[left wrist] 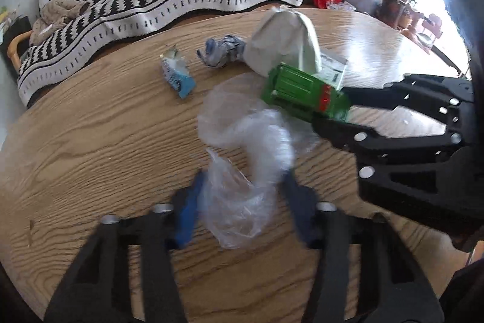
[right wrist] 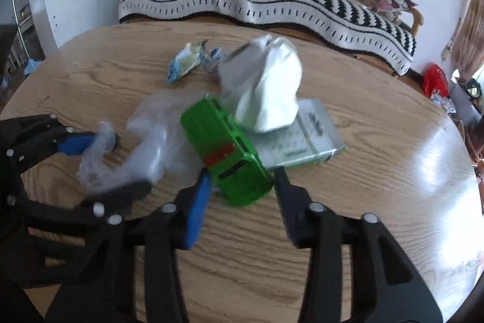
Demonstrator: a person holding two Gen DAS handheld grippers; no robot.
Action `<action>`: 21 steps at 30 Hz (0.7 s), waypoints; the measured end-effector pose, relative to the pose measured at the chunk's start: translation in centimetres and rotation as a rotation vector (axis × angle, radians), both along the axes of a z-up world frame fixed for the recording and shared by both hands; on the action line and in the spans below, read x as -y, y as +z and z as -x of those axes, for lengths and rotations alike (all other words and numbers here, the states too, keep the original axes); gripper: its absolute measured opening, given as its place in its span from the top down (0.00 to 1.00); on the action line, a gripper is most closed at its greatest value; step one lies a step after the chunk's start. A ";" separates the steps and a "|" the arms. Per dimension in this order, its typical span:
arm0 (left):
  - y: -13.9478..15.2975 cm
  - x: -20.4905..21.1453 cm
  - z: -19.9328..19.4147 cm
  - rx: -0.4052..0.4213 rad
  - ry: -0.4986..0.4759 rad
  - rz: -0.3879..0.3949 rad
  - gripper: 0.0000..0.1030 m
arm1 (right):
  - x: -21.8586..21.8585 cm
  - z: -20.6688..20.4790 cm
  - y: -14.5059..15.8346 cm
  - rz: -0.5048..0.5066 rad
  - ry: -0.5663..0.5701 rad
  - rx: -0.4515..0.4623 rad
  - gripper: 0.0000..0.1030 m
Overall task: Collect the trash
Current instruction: 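Grasp the clear plastic bag with the left tool while the right tool grasps the green toy car, then carry plastic bag and toy car over the bin and open both tools to drop them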
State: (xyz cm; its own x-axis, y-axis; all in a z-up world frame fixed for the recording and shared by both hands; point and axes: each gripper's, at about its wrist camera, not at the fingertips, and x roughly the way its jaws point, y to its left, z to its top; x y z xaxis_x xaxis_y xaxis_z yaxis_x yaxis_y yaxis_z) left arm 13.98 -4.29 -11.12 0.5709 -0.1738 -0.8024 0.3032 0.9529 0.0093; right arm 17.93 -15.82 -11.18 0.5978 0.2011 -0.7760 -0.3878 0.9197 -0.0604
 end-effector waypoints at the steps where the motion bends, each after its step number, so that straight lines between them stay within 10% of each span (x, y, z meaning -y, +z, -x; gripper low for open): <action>1: 0.1 0.0 0.0 -0.012 0.000 0.004 0.85 | 0.0 0.2 0.2 -0.005 0.005 0.004 0.60; 21: 10.1 -0.7 6.0 0.115 0.000 0.076 0.90 | 7.8 7.8 8.9 -0.281 -0.071 0.048 0.63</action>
